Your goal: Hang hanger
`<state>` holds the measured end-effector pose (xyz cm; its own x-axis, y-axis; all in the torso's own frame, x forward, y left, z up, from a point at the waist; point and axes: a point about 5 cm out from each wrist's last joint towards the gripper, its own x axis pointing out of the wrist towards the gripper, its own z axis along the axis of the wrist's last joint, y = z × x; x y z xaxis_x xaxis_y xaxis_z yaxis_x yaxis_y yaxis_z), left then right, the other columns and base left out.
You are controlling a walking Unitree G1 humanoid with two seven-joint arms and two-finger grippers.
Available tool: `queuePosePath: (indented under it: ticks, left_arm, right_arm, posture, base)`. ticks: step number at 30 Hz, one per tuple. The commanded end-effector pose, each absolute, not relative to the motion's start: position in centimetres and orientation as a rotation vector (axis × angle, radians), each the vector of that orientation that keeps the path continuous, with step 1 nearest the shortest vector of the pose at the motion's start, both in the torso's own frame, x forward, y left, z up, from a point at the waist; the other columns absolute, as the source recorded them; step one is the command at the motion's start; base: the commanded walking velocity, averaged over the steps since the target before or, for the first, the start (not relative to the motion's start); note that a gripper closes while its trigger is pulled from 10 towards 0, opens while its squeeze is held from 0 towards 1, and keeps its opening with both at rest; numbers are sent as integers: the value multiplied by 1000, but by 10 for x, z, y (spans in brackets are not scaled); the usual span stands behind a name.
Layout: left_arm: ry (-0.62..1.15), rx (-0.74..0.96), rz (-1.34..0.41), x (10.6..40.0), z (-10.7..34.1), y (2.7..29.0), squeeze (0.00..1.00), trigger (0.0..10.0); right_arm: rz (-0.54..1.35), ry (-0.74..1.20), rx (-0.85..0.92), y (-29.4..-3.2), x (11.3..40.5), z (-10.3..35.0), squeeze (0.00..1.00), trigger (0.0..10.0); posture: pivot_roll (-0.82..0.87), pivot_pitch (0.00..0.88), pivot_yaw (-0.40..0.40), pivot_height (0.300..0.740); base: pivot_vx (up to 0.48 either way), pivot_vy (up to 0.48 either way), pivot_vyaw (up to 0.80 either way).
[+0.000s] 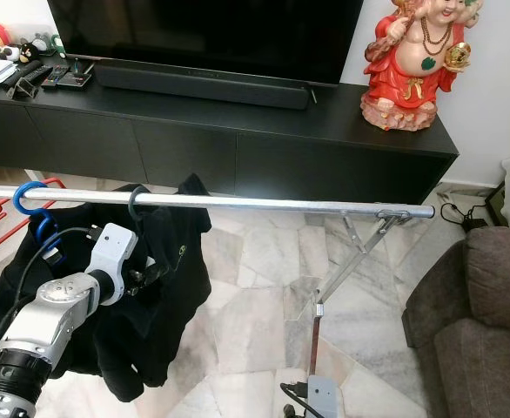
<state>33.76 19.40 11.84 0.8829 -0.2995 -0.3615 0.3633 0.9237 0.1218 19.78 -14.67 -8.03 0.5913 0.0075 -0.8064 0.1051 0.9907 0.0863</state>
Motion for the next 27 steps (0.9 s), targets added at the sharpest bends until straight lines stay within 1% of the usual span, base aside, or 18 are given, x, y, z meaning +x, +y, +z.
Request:
queuePosePath:
  ticks: [1, 6, 16, 17, 18, 19, 22, 26, 27]
  left_arm:
    - [342, 200, -364, 339, 120, 195, 0, 0]
    - [350, 242, -376, 340, 116, 195, 0, 0]
    - [364, 241, -395, 340, 107, 184, 0, 0]
    - [367, 249, -402, 340, 106, 182, 0, 235]
    - [367, 252, -404, 341, 106, 182, 0, 235]
    - [371, 255, -406, 341, 105, 181, 0, 0]
    - [380, 265, -411, 342, 103, 179, 0, 0]
    - [398, 284, -385, 343, 101, 179, 0, 0]
    - [403, 279, -348, 344, 100, 181, 0, 0]
  right_arm:
    - [-72, 957, 145, -148, 192, -83, 0, 10000]
    - [-68, 957, 145, -148, 192, -83, 0, 10000]
    - [-68, 957, 147, -148, 192, -84, 0, 10000]
    - [-68, 957, 147, -148, 192, -84, 0, 10000]
    - [-68, 957, 147, -148, 192, -84, 0, 10000]
    - [-68, 957, 147, -148, 192, -84, 0, 10000]
    - [-68, 956, 149, -148, 192, -83, 0, 10000]
    - [-68, 955, 149, -147, 192, -83, 0, 10000]
    - [-69, 955, 149, -147, 193, -83, 0, 10000]
  posture:
    - [30, 175, -62, 740]
    - [27, 165, -61, 740]
    - [20, 151, -58, 740]
    - [20, 151, -58, 740]
    - [20, 151, -58, 740]
    - [21, 145, -58, 740]
    - [19, 146, -58, 740]
    - [19, 149, -58, 740]
    - [18, 150, -60, 740]
  base:
    - [0, 0, 0]
    - [0, 0, 0]
    - [0, 0, 0]
    - [0, 0, 0]
    - [0, 0, 0]
    - [0, 0, 0]
    - [0, 0, 0]
    - [0, 0, 0]
    - [0, 0, 0]
